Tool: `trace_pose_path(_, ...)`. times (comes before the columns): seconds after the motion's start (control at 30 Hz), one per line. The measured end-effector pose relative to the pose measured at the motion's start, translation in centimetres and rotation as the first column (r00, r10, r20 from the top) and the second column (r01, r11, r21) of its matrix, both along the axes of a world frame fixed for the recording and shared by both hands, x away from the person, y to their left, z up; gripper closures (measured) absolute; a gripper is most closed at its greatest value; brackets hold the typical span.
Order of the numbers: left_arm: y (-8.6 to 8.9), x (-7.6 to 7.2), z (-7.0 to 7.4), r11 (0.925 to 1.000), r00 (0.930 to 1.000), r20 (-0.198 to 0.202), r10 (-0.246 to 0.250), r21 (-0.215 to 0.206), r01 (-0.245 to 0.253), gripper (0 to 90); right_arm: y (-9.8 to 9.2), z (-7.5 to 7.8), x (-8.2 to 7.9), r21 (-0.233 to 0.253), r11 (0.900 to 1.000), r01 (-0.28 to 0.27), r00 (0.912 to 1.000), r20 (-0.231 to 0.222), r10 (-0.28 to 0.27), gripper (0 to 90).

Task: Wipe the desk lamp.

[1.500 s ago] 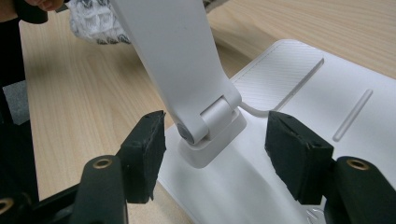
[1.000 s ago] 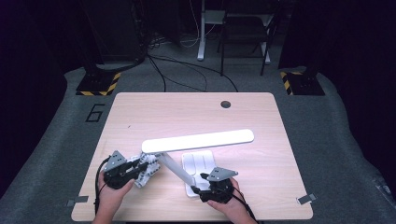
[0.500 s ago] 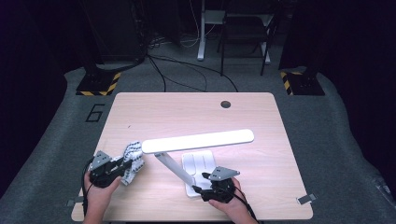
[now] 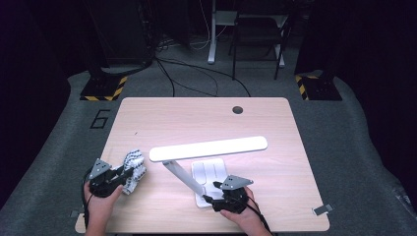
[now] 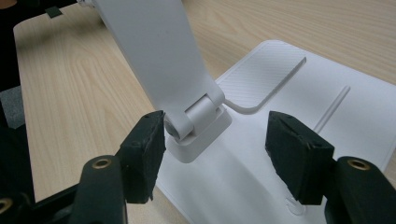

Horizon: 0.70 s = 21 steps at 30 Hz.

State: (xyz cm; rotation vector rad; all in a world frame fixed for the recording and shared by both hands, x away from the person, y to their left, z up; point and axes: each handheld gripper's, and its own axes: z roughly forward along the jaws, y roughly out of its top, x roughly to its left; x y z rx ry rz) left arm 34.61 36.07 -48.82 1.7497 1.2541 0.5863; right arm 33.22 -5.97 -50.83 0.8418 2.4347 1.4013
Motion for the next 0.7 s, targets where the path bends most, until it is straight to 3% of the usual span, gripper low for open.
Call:
trace_pose_path(0.2, 0.3, 0.2, -0.6, 0.9996, 0.9993, -0.034, 0.014, 0.023, -0.013, 66.8, 0.0, -0.1, 0.0, 0.0, 1.0, 0.005, 1.0, -0.002, -0.005, 37.6)
trace_pose_path(0.43, 0.1, 0.8, -1.6, 0.9966, 0.9962, -0.085, 0.019, 0.081, -0.012, 63.4, 0.1, 0.0, 0.0, 0.003, 1.0, 0.002, 1.0, -0.001, -0.002, 37.6)
trace_pose_path(0.7, -0.3, 1.3, -2.2, 0.9935, 0.9907, -0.136, 0.006, 0.113, 0.01, 53.8, 0.1, -0.1, 0.0, 0.003, 1.0, 0.003, 1.0, -0.001, -0.003, 37.6)
